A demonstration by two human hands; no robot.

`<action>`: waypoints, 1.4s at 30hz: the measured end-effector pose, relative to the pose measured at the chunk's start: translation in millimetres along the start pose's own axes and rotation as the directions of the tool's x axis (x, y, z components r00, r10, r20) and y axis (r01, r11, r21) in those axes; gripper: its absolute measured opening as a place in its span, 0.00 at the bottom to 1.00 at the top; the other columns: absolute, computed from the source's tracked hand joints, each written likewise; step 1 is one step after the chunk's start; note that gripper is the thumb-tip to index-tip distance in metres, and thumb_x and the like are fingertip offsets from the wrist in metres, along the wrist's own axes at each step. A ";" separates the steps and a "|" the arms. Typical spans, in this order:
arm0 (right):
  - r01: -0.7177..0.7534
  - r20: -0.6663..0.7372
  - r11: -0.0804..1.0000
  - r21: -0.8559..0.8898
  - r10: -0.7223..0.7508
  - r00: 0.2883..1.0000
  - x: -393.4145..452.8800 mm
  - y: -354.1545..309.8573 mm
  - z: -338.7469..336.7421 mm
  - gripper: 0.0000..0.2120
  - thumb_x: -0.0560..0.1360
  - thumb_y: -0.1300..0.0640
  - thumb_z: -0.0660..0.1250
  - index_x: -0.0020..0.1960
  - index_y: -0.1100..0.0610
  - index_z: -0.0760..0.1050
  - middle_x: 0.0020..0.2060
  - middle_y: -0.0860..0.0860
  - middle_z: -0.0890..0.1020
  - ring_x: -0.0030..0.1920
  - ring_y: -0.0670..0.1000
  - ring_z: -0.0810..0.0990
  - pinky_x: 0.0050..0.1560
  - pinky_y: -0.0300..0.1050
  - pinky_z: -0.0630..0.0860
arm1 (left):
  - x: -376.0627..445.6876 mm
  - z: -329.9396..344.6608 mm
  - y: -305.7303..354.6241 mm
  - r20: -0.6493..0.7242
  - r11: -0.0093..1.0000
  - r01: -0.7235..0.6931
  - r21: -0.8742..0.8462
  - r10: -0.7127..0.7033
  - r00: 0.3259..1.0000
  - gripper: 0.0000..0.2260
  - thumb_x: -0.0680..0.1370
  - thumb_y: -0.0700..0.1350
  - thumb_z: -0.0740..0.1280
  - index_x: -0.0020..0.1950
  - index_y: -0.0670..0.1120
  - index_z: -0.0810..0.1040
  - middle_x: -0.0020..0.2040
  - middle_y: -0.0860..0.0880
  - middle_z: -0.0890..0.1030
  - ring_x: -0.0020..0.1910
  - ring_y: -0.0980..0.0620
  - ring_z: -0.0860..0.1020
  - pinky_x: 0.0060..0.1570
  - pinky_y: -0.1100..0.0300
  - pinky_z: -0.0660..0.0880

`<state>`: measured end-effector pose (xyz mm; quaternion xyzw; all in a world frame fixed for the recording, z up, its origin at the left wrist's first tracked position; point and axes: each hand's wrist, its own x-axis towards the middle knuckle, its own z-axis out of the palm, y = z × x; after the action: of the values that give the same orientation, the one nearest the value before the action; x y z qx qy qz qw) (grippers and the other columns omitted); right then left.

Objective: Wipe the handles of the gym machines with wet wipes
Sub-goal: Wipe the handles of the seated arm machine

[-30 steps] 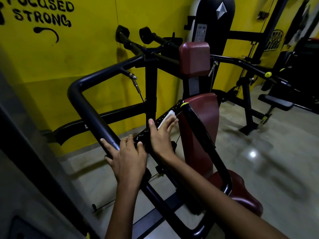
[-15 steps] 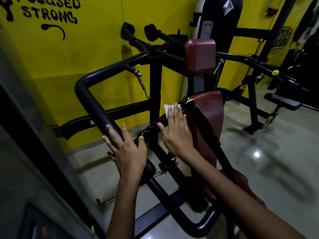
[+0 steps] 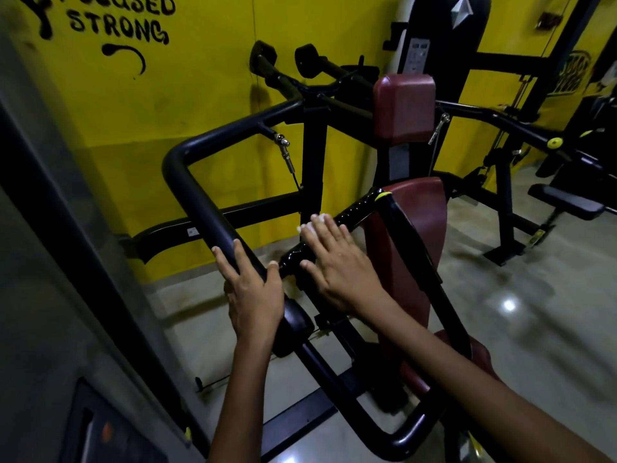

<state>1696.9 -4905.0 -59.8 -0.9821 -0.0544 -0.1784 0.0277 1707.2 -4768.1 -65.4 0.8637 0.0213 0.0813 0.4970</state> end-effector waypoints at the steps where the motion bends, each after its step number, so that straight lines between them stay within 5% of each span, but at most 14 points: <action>1: 0.038 0.006 0.999 -0.007 -0.038 0.999 -3.8 -0.7 1.5 0.34 0.75 0.40 0.37 0.77 0.54 0.47 0.76 0.53 0.48 0.75 0.49 0.39 0.72 0.42 0.35 | -0.1 0.3 0.0 -0.001 1.000 0.001 0.000 -0.001 1.000 0.29 0.81 0.51 0.59 0.78 0.50 0.51 0.78 0.51 0.40 0.71 0.38 0.61 0.65 0.49 0.62; 6: 0.014 -0.058 0.993 -0.120 -0.021 0.998 -10.2 6.2 0.9 0.32 0.81 0.43 0.38 0.71 0.61 0.66 0.69 0.58 0.69 0.71 0.56 0.66 0.70 0.48 0.52 | 0.5 0.9 -0.8 -0.012 1.000 -0.008 -0.020 0.007 1.000 0.27 0.81 0.51 0.58 0.78 0.50 0.51 0.78 0.51 0.41 0.72 0.40 0.59 0.66 0.50 0.62; 11: 0.058 0.018 0.998 0.023 -0.058 0.998 5.5 -11.8 4.0 0.31 0.77 0.44 0.40 0.74 0.59 0.60 0.73 0.57 0.62 0.75 0.55 0.55 0.73 0.47 0.44 | 2.1 1.8 -2.2 -0.013 1.000 -0.009 -0.028 0.008 1.000 0.27 0.81 0.51 0.58 0.78 0.50 0.52 0.78 0.51 0.41 0.72 0.40 0.60 0.65 0.50 0.62; 15: 0.193 -0.058 0.981 -0.033 -0.194 0.979 -7.2 -1.0 10.7 0.24 0.79 0.50 0.49 0.73 0.57 0.63 0.70 0.55 0.69 0.71 0.55 0.64 0.73 0.51 0.56 | 1.6 1.1 -2.0 -0.011 0.999 -0.013 -0.030 0.013 1.000 0.26 0.82 0.51 0.57 0.78 0.50 0.52 0.78 0.51 0.41 0.72 0.40 0.60 0.65 0.50 0.62; 19: 0.146 -0.044 0.986 -0.075 -0.149 0.988 0.0 2.0 1.7 0.25 0.78 0.50 0.47 0.70 0.58 0.68 0.66 0.56 0.73 0.68 0.56 0.69 0.72 0.50 0.55 | 2.0 1.4 -2.2 -0.016 1.000 -0.019 -0.023 0.019 1.000 0.26 0.82 0.50 0.57 0.78 0.50 0.52 0.78 0.50 0.41 0.71 0.39 0.60 0.64 0.50 0.63; 22: 0.145 0.052 0.989 0.007 -0.145 0.988 12.0 -4.9 -2.2 0.29 0.76 0.48 0.42 0.72 0.57 0.65 0.70 0.57 0.68 0.72 0.58 0.62 0.71 0.50 0.46 | 2.3 1.3 -2.8 -0.013 1.000 -0.017 -0.009 0.017 1.000 0.26 0.81 0.50 0.57 0.78 0.50 0.52 0.78 0.50 0.41 0.71 0.39 0.60 0.64 0.49 0.63; 26: 0.293 0.008 0.956 -0.029 -0.292 0.956 -0.3 0.8 6.2 0.27 0.73 0.60 0.65 0.71 0.58 0.65 0.68 0.58 0.71 0.69 0.59 0.67 0.69 0.57 0.55 | 1.8 0.7 -2.0 -0.005 1.000 -0.009 -0.012 0.009 1.000 0.27 0.81 0.50 0.57 0.78 0.50 0.51 0.78 0.51 0.41 0.71 0.39 0.60 0.64 0.49 0.63; 28: 0.256 -0.059 0.961 -0.100 -0.263 0.963 -0.4 12.5 0.3 0.29 0.69 0.64 0.67 0.70 0.59 0.67 0.67 0.58 0.72 0.68 0.58 0.70 0.67 0.58 0.55 | 1.7 0.5 -1.2 -0.006 1.000 -0.013 -0.016 0.013 1.000 0.27 0.81 0.50 0.58 0.78 0.50 0.51 0.78 0.51 0.41 0.71 0.39 0.61 0.64 0.50 0.63; 33: 0.059 -0.108 0.998 -0.034 -0.062 0.992 9.9 22.3 -7.2 0.26 0.78 0.59 0.58 0.75 0.55 0.57 0.74 0.54 0.60 0.75 0.54 0.54 0.71 0.44 0.38 | 1.7 0.4 -3.0 -0.008 1.000 -0.019 -0.015 0.019 1.000 0.27 0.81 0.50 0.58 0.78 0.50 0.51 0.78 0.50 0.41 0.71 0.38 0.61 0.64 0.49 0.64; 38: 0.215 -0.103 0.971 -0.100 -0.225 0.969 -0.7 9.9 7.6 0.31 0.65 0.63 0.67 0.68 0.60 0.69 0.64 0.59 0.75 0.64 0.60 0.73 0.65 0.62 0.62 | 1.9 0.9 -1.8 -0.007 1.000 -0.010 -0.025 0.010 1.000 0.27 0.81 0.49 0.58 0.78 0.50 0.52 0.78 0.51 0.41 0.71 0.39 0.60 0.63 0.49 0.64; 42: -0.003 -0.163 0.998 -0.058 -0.007 0.987 6.1 29.3 -3.2 0.29 0.69 0.62 0.65 0.70 0.59 0.67 0.68 0.58 0.71 0.70 0.58 0.67 0.70 0.53 0.51 | 0.5 -0.5 -2.8 -0.005 0.999 -0.033 -0.033 0.033 0.999 0.27 0.81 0.49 0.58 0.78 0.50 0.52 0.78 0.51 0.41 0.70 0.39 0.61 0.62 0.50 0.65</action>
<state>1704.9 -4933.7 -55.7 -0.9645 -0.0478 -0.2595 0.0034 1707.7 -4766.2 -67.5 0.8553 0.0069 0.0919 0.5099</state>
